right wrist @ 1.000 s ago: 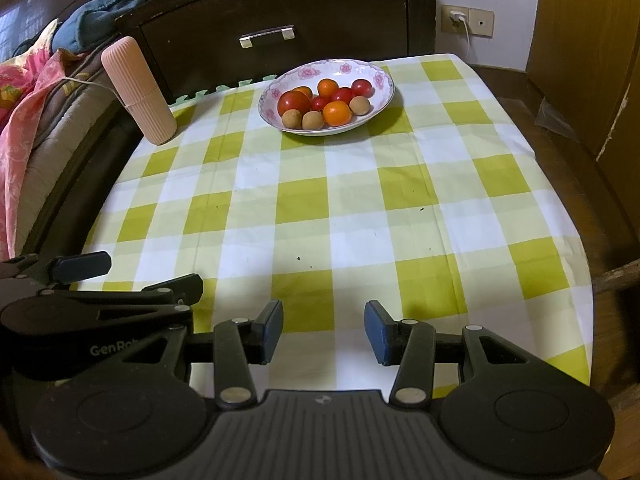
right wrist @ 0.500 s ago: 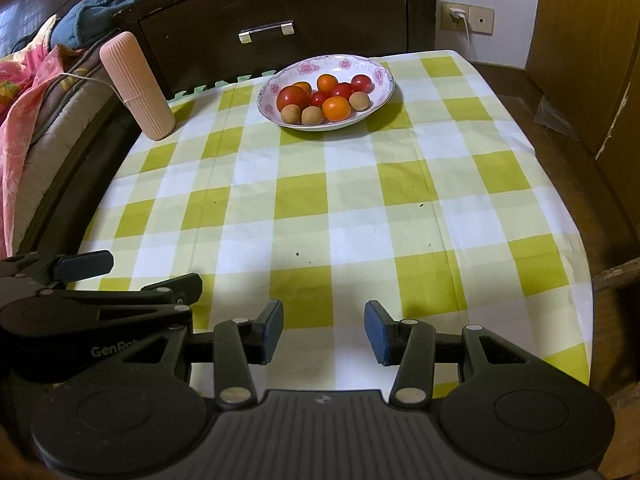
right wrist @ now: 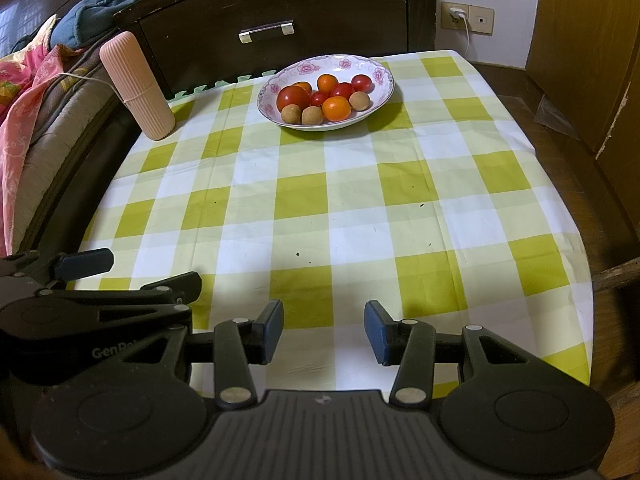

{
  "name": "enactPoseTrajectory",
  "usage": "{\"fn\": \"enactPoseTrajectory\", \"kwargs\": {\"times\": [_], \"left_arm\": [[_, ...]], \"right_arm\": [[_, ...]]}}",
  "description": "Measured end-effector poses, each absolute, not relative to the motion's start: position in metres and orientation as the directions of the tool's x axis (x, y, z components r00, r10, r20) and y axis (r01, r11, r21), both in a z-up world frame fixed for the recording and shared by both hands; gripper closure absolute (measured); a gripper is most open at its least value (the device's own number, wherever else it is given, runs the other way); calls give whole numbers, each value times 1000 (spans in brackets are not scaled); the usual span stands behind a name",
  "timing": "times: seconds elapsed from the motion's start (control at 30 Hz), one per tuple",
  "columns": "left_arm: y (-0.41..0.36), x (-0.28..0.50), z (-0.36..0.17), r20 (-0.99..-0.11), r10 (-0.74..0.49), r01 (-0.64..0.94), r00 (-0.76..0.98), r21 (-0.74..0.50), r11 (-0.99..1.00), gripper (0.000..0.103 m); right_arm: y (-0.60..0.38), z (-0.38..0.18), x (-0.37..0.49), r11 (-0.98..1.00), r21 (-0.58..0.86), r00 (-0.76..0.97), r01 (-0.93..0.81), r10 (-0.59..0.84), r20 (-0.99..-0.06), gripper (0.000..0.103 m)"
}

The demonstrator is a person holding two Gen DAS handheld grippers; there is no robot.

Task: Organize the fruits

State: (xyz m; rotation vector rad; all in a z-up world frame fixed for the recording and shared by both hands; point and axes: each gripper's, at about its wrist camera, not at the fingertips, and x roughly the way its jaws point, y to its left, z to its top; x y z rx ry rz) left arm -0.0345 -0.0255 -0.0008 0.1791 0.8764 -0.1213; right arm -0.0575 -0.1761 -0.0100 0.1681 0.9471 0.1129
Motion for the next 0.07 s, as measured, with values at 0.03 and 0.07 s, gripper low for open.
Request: {"fn": "enactPoseTrajectory", "kwargs": {"times": [0.03,0.07], "left_arm": [[-25,-35,0,-768,-28,175,640,111,978,12],[-25,-35,1,-763,-24,172,646,114,978,12]], "right_arm": [[-176,-10,-58,981,195,581,-23,172,-795,60],[-177,-10,-58,980,198,584,-23,174,-793,60]]}}
